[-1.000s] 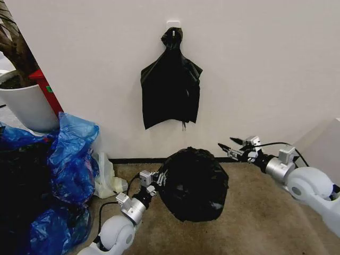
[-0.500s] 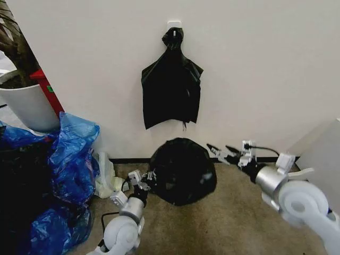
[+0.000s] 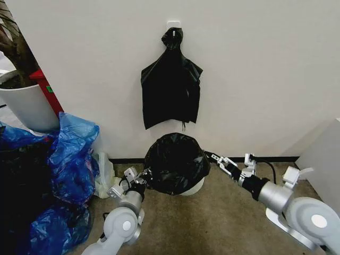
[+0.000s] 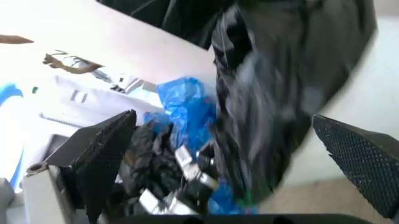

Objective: Place the garbage bag over the trash bin.

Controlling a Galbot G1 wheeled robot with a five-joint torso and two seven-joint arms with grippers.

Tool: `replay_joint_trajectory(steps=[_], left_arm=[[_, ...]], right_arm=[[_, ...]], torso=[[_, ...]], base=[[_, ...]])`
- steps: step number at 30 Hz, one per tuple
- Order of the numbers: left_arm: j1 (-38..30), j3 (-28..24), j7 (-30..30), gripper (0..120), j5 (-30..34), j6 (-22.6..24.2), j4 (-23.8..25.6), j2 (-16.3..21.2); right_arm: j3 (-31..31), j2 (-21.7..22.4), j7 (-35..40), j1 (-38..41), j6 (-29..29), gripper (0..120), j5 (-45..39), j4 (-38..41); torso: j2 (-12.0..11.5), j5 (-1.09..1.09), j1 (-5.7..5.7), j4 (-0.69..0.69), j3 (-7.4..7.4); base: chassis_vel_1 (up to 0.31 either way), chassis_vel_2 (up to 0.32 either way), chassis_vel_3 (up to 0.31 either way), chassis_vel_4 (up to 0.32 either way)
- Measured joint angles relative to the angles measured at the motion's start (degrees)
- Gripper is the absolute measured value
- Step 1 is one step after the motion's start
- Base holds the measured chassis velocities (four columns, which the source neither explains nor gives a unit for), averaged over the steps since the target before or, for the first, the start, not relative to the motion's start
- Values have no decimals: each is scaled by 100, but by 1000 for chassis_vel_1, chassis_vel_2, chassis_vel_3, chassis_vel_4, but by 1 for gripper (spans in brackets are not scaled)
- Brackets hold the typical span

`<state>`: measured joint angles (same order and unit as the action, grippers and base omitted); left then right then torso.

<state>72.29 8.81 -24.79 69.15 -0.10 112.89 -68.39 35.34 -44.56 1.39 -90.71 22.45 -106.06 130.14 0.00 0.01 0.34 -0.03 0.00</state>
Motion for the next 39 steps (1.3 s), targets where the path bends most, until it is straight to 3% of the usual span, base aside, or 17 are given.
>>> replay_joint_trajectory(steps=[11,21,39], left_arm=[[-103,6,-208,4,478,157,211,52],[-100,-75,-215,4,489,215,311,49],[-29,-64,-151,4,289,225,381,57]], right_arm=[[-243,-246,-1048,-33,-130,100,1123,-446],[-360,-494,-926,71,-178,98,1293,-455],[-410,-636,-755,-36,-290,39,1677,-301]], torso=[[0,1,0,2,0],[0,-1,0,2,0],[0,-1,0,1,0]], base=[[0,0,0,0],[0,0,0,0],[0,0,0,0]])
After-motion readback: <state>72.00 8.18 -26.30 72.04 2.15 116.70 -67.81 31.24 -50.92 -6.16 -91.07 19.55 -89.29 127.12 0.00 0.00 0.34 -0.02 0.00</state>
